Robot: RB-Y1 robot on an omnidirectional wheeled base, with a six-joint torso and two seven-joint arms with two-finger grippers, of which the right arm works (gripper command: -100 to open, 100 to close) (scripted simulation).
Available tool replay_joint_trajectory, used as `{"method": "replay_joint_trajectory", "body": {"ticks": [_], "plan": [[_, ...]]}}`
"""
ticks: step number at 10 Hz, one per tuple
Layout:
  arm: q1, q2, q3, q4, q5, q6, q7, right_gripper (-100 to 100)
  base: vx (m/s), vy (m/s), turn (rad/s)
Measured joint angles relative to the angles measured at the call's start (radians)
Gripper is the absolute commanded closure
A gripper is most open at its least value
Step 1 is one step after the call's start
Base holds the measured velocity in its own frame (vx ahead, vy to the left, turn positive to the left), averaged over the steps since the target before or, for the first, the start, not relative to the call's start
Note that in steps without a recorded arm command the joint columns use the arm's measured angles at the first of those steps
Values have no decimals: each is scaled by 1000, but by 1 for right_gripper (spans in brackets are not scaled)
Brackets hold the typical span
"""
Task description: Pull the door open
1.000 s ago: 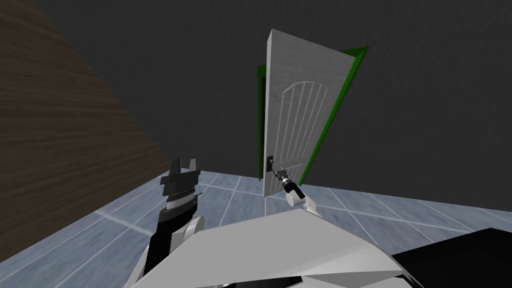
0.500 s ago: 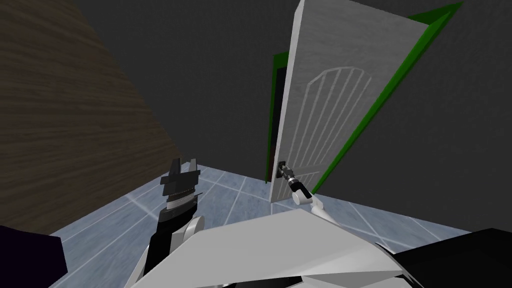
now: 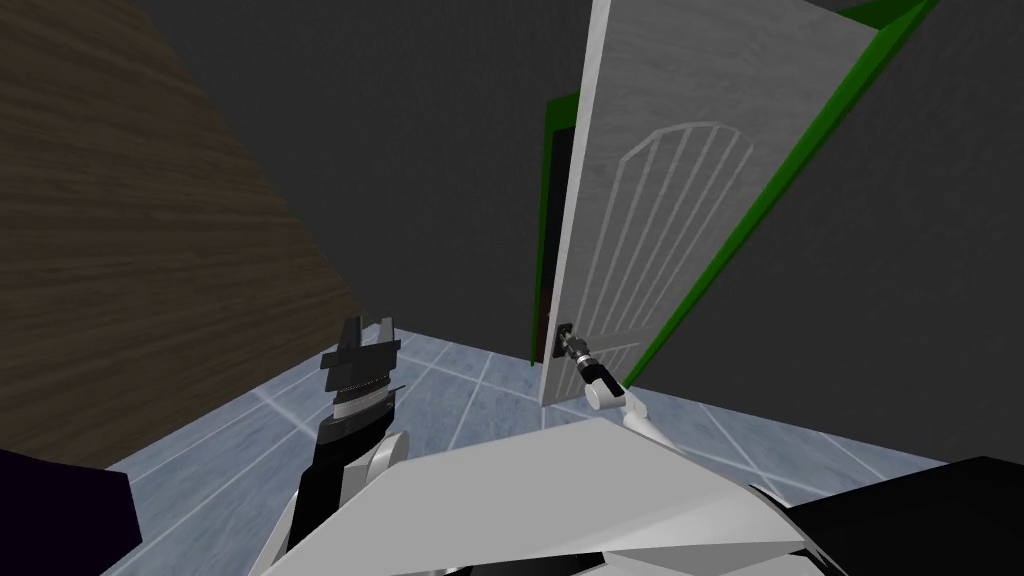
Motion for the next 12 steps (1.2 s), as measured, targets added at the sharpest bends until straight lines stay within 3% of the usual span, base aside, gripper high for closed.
{"method": "replay_joint_trajectory", "body": {"ticks": [2, 6, 12], "plan": [[2, 0, 1, 1, 0, 1, 0, 100, -62, -32, 108], [21, -57, 31, -11, 4, -31, -51, 100, -203, -112, 157], [71, -165, 102, -29, 11, -96, -160, 100, -184, -97, 159]]}}
